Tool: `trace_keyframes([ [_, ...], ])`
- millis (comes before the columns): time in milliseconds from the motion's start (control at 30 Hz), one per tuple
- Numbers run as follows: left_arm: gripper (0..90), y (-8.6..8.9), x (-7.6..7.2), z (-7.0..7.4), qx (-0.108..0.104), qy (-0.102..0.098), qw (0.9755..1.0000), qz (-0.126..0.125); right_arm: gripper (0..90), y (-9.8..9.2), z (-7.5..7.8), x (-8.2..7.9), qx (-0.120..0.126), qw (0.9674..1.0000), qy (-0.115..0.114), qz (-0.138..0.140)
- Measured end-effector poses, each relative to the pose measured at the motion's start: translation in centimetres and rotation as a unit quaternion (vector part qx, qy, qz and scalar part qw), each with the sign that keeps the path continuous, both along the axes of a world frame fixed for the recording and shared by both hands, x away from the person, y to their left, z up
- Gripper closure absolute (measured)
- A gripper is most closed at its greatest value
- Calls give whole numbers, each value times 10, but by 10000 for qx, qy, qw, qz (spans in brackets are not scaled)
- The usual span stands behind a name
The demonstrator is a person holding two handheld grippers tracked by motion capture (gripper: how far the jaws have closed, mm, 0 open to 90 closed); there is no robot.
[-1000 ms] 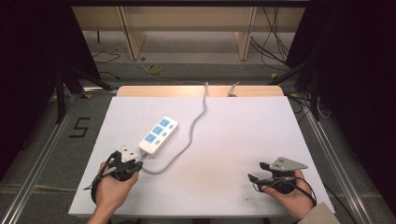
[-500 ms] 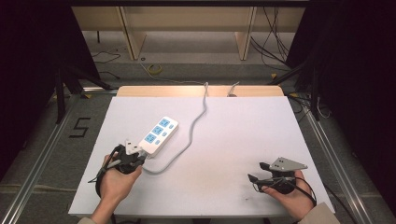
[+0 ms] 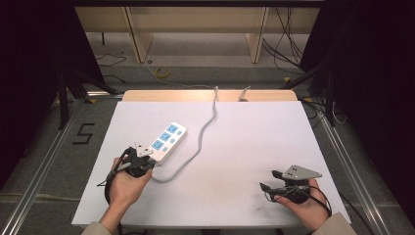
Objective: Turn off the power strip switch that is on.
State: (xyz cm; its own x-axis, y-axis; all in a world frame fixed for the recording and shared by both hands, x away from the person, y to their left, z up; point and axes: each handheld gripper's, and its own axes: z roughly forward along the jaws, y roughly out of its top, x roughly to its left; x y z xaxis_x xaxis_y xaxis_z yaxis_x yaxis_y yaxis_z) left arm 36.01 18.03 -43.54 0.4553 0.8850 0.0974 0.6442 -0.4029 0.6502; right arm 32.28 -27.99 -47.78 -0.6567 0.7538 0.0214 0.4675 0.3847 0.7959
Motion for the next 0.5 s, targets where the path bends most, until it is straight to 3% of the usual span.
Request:
trace_keyframes([
  [500,896,-6,9,2,45,44,10000,-20,338,0,0,0,23,10000,-12,4],
])
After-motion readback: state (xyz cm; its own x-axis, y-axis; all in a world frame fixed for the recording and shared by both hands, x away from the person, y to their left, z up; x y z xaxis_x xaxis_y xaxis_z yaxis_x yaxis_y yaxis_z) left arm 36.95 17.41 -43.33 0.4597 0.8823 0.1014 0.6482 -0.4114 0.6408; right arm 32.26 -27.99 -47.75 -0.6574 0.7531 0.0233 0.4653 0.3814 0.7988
